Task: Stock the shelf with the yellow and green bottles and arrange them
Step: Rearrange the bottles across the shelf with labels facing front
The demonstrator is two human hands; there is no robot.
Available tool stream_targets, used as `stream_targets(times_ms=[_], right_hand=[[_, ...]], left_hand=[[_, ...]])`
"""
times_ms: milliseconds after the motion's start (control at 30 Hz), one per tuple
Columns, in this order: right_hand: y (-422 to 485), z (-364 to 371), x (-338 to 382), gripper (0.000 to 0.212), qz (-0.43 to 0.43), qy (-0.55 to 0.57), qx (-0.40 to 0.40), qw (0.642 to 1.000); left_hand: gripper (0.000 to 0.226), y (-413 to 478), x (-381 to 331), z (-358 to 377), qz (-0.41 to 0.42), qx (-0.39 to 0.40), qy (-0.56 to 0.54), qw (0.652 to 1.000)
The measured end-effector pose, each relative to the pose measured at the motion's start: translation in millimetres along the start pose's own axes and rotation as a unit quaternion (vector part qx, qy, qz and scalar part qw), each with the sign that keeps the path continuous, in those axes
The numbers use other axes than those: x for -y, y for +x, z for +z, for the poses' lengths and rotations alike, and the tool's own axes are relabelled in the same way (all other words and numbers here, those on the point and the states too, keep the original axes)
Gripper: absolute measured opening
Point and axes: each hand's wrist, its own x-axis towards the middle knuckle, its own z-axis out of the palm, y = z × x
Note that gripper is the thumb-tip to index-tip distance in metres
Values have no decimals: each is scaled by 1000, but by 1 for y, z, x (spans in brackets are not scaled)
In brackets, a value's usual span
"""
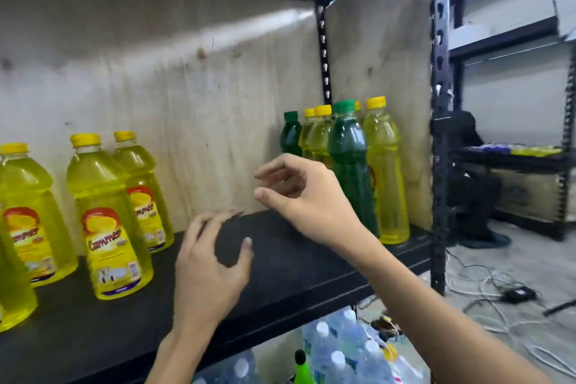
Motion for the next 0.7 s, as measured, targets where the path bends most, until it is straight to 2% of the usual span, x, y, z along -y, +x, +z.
stream_targets(times_ms=[100,200,267,333,400,567,700], right_hand=[[-3,-42,-1,17,-21,-75,-118,990],[5,-72,-12,41,8,-193,-238,952],[13,-83,-21,64,68,-231,-237,941],[21,-86,-30,81,115,-251,-200,940],[26,-83,-39,87,127,-269,-186,936],[31,-70,-46,78,115,-295,-225,921],[25,-65,-37,77,71,-261,-237,933]], left_hand=[[52,4,-36,44,-101,123,-103,982],[83,9,-59,80,-164,244,-153,944],[97,11,-66,99,-190,298,-167,921],[102,13,-69,113,-205,339,-172,902],[95,15,-68,121,-216,361,-189,887],[70,14,-57,125,-240,347,-248,872],[76,8,-49,125,-240,325,-265,876]])
